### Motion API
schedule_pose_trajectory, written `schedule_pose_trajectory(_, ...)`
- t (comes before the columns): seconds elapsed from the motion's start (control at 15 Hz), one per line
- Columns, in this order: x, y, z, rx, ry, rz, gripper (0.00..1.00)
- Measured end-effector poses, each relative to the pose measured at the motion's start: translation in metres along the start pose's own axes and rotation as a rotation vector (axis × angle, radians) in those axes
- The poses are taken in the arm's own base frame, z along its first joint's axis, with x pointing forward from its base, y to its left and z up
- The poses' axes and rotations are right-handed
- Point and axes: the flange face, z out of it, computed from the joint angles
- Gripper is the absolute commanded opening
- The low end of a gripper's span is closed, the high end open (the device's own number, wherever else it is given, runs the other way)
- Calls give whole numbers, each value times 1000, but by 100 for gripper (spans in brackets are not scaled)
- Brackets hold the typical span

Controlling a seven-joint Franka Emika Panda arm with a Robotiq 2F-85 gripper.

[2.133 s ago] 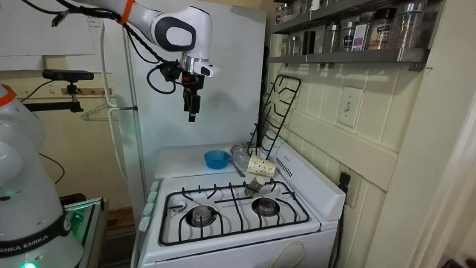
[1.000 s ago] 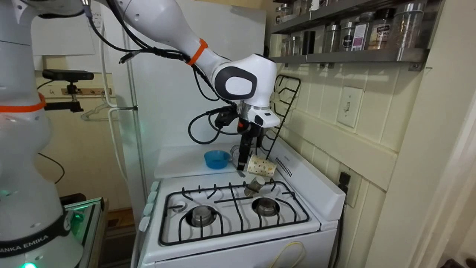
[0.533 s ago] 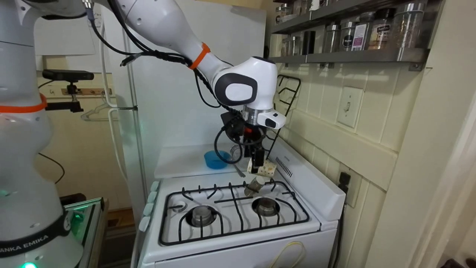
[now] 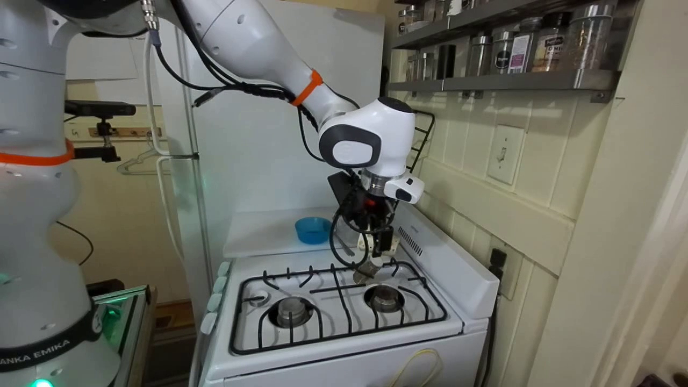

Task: Remove the container from the stove plates on the right and put it on the white tray on the left

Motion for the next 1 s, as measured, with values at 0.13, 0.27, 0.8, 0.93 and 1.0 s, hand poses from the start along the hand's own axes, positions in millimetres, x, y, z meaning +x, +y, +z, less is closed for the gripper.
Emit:
schedule_pose_trajectory(0.13,1,2,9,-7,-17,-2,100)
schedule_pose_trajectory(0.27,1,5,24,-9,-40,2,100)
schedule_pose_trajectory(0.8,18,13,59,-17,-42,13,98)
schedule_pose_trajectory(0.93,23,11,62,-15,-41,9,73)
schedule_pose_trajectory(1.0,24,10,64,-14,-41,6,70)
